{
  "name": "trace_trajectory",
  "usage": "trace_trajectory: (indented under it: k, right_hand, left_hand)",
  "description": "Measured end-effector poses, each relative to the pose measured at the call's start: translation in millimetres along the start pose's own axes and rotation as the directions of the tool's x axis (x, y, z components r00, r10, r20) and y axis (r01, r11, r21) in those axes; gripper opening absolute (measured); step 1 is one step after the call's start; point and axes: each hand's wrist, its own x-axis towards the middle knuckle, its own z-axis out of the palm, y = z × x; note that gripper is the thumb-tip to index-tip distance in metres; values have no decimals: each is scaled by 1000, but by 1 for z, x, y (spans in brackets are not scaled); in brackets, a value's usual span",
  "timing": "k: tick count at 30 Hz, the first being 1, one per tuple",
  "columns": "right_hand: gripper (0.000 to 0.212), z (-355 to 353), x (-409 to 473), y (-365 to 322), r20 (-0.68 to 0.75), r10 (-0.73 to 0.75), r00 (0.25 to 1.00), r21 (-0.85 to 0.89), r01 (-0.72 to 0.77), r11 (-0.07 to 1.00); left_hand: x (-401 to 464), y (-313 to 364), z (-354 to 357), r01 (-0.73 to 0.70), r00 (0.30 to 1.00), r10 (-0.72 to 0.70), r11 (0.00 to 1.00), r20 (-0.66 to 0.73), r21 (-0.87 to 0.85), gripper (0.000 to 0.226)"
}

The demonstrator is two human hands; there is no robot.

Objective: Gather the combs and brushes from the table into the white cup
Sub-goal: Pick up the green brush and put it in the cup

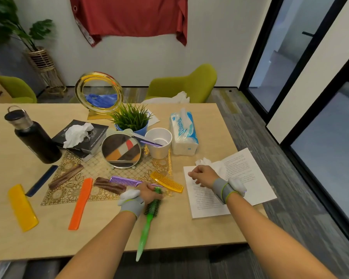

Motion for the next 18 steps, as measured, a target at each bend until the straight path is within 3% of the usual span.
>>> trace_trajectory:
  k: [4,7,12,15,18]
  right_hand:
    - [25,4,-2,3,16,-4,1000,0,4,1000]
    - [25,5,-3,5,27,-3,1000,8,3,1000]
    - [25,5,-6,7,57,-4,998,9,3,1000]
    - [25,5,-8,8,75,2,997,29,-4,1000]
    - [24,3,-9,9,98,12,995,53,-17,998]
  left_hand:
    - [2,-6,-2,17,1000,-13,985,-24,171,45]
    - [5,-11,-1,52,998,-42,970,-47,237,77]
    - [1,-7,-3,89,996,-94,944,-1,317,66]
    - [-3,-4,-1,92,992,-106,977,63,194,61]
    - [-7,0,4,86,981,-77,995,179,-47,35]
